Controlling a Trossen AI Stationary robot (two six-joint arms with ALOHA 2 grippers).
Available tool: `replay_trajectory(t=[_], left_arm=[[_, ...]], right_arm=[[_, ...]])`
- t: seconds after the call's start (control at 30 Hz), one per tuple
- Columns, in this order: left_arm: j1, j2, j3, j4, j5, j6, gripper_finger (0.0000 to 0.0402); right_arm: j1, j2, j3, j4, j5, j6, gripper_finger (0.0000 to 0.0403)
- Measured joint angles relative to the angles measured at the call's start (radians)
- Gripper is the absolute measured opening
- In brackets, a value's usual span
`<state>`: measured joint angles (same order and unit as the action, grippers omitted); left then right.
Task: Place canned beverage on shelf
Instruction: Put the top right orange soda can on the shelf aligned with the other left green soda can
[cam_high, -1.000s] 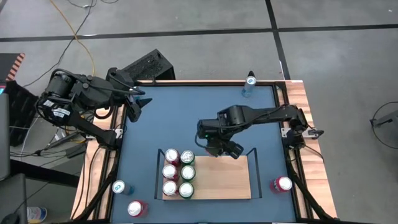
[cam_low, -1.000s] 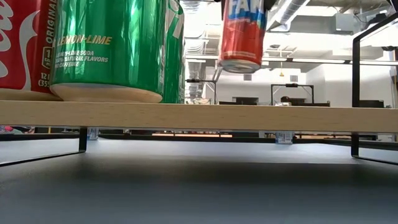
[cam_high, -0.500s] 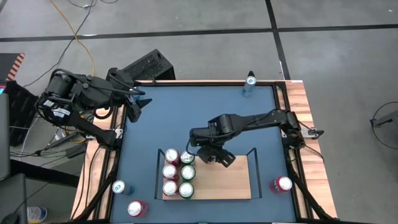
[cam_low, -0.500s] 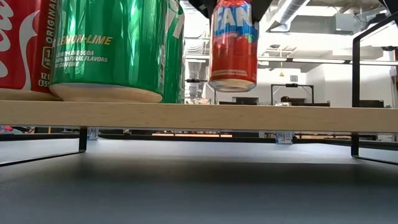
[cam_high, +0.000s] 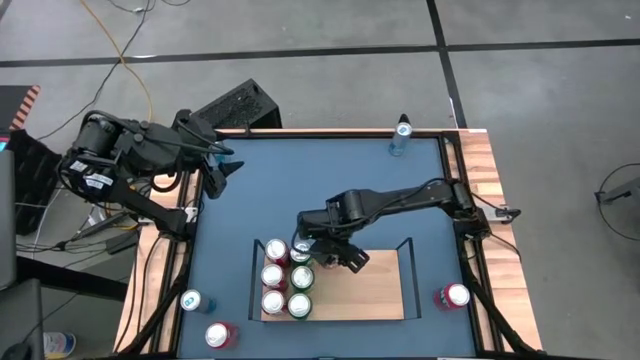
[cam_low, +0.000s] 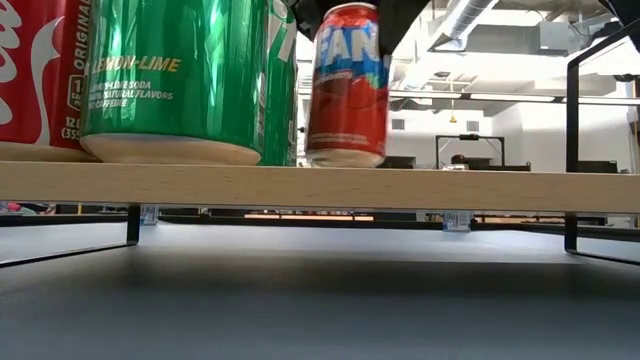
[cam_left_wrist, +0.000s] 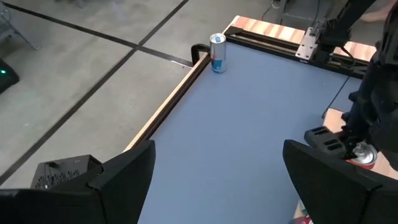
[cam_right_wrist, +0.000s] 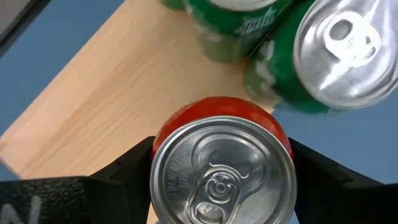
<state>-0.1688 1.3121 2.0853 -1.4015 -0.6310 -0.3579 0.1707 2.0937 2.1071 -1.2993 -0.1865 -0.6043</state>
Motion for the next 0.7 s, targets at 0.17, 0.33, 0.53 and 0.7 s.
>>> replay_trajectory(t=[0.17,0.33,0.53,0.7], left_arm=[[0.0,0.0,0.0,0.0,0.0,0.018,0.0339],[0.0,0.0,0.0,0.0,0.0,0.028,0.0339],[0.0,0.0,0.0,0.0,-0.001,0.04,0.0339],[0.0,0.0,0.0,0.0,-0.002,0.041,0.0339]], right_arm=[[0.0,0.004,0.0,-0.002,0.001,-0.066,0.0282],[-0.003,0.008,0.0,-0.017,0.001,-0.118,0.0282],[-0.011,0.007,0.0,-0.032,0.004,-0.211,0.0282],[-0.016,0.007,0.0,-0.031,0.007,-0.251,0.0282]])
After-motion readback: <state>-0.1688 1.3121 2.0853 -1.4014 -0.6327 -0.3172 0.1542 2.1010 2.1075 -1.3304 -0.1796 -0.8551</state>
